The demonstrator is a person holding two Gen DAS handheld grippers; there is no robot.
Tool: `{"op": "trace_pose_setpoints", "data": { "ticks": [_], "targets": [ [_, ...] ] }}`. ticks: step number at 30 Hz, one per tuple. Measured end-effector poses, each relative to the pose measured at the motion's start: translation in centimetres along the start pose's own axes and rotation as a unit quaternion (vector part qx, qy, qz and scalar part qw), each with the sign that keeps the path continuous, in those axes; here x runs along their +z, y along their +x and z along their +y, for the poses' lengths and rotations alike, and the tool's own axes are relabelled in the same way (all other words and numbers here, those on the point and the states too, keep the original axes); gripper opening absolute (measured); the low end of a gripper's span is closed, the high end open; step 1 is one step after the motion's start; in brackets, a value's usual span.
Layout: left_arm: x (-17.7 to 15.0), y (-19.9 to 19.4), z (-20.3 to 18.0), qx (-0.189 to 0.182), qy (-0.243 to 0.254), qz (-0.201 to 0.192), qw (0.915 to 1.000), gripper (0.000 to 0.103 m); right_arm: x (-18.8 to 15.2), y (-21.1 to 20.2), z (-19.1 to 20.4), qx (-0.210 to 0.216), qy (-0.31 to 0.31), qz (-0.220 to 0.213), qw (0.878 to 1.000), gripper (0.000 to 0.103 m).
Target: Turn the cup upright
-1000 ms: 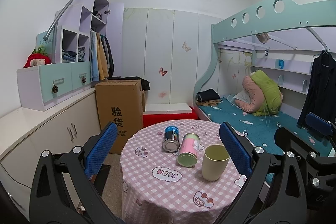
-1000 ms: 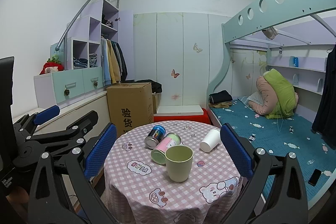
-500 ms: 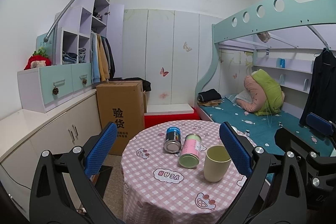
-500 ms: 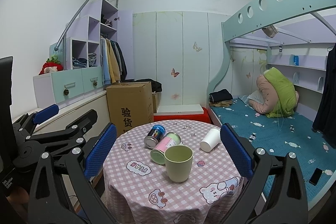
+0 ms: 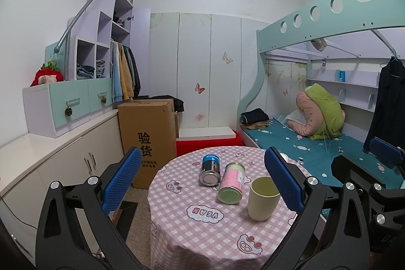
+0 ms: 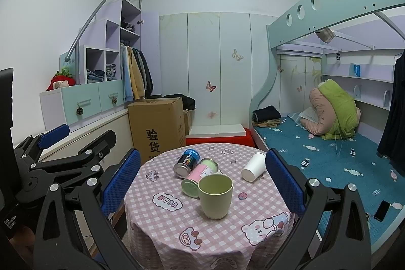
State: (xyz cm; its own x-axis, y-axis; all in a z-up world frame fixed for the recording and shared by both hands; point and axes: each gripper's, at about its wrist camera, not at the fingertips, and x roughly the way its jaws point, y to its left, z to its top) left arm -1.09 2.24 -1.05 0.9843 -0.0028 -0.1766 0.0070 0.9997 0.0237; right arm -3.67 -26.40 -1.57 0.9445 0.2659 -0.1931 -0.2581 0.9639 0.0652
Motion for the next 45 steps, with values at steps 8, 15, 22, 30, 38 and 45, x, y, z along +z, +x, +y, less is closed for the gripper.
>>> {"op": "trace_pose_setpoints", "data": {
  "ticks": [8, 15, 22, 30, 38, 45],
  "targets": [
    [-0.06, 0.01, 0.05, 0.001, 0.001, 0.0, 1.0, 0.098, -0.27, 0.36, 0.09, 0.0, 0.002, 0.002, 1.0, 0.095],
    [-0.04, 0.04, 0.06, 0.001, 0.001, 0.0, 1.0, 0.098, -0.25, 0.36, 0.08, 0.001, 0.002, 0.001, 1.0, 0.095],
    [-0.02, 0.04, 0.07, 0.001, 0.0, 0.0, 1.0, 0.098, -0.22, 0.36, 0.08, 0.001, 0.003, 0.002, 1.0, 0.095],
    [-0.02, 0.06, 0.09, 0.0, 0.001, 0.0, 1.0, 0.098, -0.23, 0.47, 0.11, 0.001, 0.003, 0.002, 1.0, 0.095],
    [-0.04, 0.07, 0.12, 0.001, 0.001, -0.001, 1.0, 0.098, -0.4, 0.42, 0.13, 0.001, 0.005, 0.002, 1.0, 0.095],
    [-0.01, 0.05, 0.08, 0.0, 0.001, 0.0, 1.0, 0.098, -0.35, 0.4, 0.01, 0.001, 0.005, 0.002, 1.0, 0.095]
  ]
}}
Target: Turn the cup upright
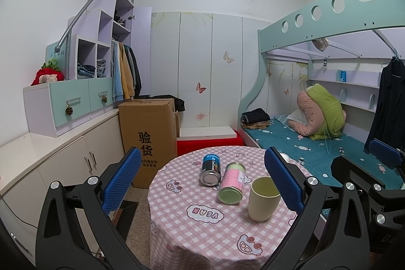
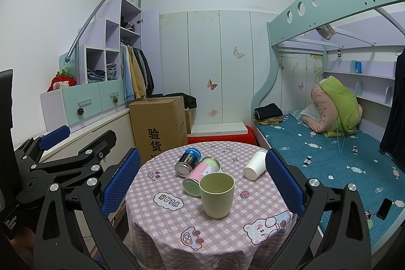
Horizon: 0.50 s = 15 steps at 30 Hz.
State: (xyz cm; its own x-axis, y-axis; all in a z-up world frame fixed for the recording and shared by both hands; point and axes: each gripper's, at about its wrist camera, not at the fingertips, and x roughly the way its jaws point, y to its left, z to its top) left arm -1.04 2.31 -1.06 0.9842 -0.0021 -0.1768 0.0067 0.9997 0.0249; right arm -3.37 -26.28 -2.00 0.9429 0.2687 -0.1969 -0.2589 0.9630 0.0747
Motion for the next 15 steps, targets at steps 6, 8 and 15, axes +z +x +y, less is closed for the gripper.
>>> {"op": "trace_pose_setpoints", "data": {
  "ticks": [6, 8, 15],
  "targets": [
    [0.01, -0.02, -0.01, 0.0, 0.0, 0.0, 1.0, 0.098, 0.0, -0.02, -0.02, 0.0, 0.0, 0.001, 1.0, 0.095],
    [0.0, 0.03, 0.02, 0.001, 0.0, 0.0, 1.0, 0.098, -0.03, 0.04, 0.04, -0.001, 0.0, 0.0, 1.0, 0.095],
    [0.01, -0.02, -0.01, 0.0, 0.001, 0.0, 1.0, 0.098, -0.19, 0.16, 0.26, -0.001, 0.002, 0.001, 1.0, 0.095]
  ]
}}
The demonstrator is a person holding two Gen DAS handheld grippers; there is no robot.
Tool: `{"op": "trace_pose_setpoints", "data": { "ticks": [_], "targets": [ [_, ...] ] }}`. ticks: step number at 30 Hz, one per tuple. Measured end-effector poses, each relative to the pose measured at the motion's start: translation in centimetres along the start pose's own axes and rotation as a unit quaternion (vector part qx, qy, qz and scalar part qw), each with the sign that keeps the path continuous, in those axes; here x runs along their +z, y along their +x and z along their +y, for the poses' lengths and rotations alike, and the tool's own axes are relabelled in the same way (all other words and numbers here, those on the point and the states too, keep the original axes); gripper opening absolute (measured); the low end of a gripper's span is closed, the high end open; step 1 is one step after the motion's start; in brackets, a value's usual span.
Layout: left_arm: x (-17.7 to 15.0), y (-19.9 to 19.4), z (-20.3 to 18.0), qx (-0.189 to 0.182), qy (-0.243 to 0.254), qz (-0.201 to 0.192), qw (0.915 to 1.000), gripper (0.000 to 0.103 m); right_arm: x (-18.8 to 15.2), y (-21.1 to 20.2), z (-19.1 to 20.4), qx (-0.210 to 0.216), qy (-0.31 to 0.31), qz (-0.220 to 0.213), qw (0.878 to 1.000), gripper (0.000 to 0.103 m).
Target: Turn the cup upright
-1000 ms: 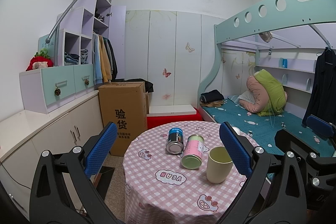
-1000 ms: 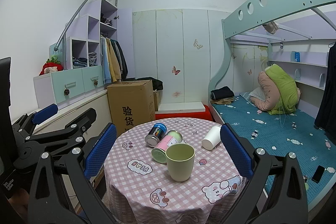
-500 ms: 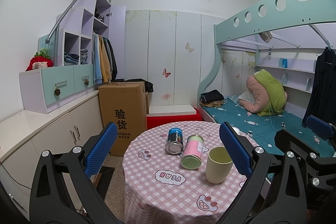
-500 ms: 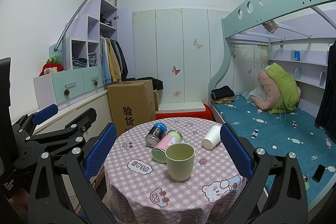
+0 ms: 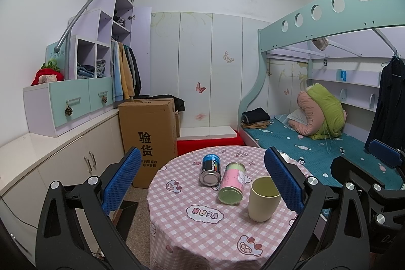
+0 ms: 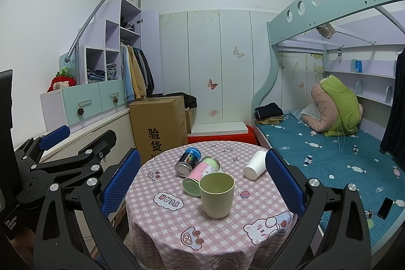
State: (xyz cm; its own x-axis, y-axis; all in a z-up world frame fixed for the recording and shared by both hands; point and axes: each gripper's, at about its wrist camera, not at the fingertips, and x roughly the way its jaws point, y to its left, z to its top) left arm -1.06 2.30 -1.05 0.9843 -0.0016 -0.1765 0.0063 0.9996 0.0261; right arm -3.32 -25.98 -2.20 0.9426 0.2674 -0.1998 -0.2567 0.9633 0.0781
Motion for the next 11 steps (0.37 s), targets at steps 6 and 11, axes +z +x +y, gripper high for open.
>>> {"op": "trace_pose_setpoints", "data": {
  "ticks": [6, 11],
  "targets": [
    [-0.26, 0.2, -0.04, 0.001, -0.001, 0.004, 1.0, 0.098, -0.12, 0.22, 0.11, -0.001, 0.0, 0.003, 1.0, 0.095],
    [-0.47, 0.83, -0.18, -0.004, -0.004, 0.008, 0.9999, 0.098, -0.29, 0.47, 0.05, -0.003, 0.0, 0.006, 1.0, 0.095]
  ]
}}
